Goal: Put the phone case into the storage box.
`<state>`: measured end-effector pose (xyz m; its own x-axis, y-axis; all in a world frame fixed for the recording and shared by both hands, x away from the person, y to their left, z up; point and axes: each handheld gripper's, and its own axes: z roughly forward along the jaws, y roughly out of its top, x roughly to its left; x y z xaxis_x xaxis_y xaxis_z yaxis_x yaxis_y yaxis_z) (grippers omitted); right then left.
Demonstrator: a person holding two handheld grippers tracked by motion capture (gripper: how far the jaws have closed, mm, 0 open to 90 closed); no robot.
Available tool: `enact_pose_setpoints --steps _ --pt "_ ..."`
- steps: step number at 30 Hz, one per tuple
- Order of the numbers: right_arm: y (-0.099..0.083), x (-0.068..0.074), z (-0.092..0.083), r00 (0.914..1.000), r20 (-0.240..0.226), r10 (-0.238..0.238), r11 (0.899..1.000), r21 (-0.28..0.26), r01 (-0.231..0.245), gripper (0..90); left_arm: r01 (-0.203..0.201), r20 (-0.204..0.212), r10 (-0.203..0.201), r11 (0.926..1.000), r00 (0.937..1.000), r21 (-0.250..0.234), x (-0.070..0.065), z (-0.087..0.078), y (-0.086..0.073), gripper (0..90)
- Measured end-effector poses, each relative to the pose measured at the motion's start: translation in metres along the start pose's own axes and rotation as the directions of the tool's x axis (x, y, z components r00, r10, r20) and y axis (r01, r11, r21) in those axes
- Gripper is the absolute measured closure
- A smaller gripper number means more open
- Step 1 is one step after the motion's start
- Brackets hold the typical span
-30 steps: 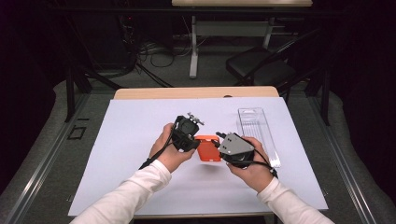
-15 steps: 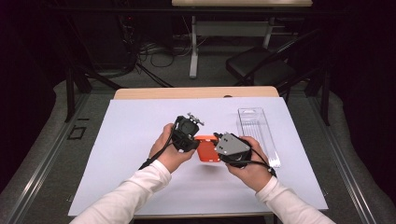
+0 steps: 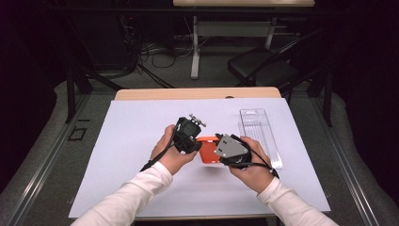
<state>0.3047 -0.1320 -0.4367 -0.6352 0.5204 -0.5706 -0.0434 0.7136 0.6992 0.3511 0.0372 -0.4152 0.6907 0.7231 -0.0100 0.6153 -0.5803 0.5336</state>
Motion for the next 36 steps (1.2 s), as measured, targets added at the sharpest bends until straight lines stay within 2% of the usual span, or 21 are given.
enact_pose_setpoints --steps 5,19,25,36 --pt "-0.002 0.000 -0.001 1.0000 0.008 0.002 1.000 -0.019 -0.002 79.9 0.003 0.008 -0.003 1.0000 1.0000 -0.008 0.000 0.000 0.000 80.4" --pt "-0.003 -0.003 -0.002 0.9998 0.011 0.020 0.999 -0.029 -0.019 80.2 0.009 0.033 -0.009 0.9996 0.9994 -0.025 0.002 -0.002 0.000 75.7" --pt "-0.004 -0.004 -0.002 0.9996 0.012 0.025 0.999 -0.032 -0.024 80.2 0.008 0.040 -0.006 0.9991 0.9992 -0.041 0.004 -0.001 -0.001 70.2" --pt "-0.012 -0.010 -0.002 0.9986 0.017 0.049 0.998 -0.045 -0.048 80.2 -0.023 0.047 0.027 0.9967 0.9985 -0.078 0.007 0.001 -0.002 58.9"
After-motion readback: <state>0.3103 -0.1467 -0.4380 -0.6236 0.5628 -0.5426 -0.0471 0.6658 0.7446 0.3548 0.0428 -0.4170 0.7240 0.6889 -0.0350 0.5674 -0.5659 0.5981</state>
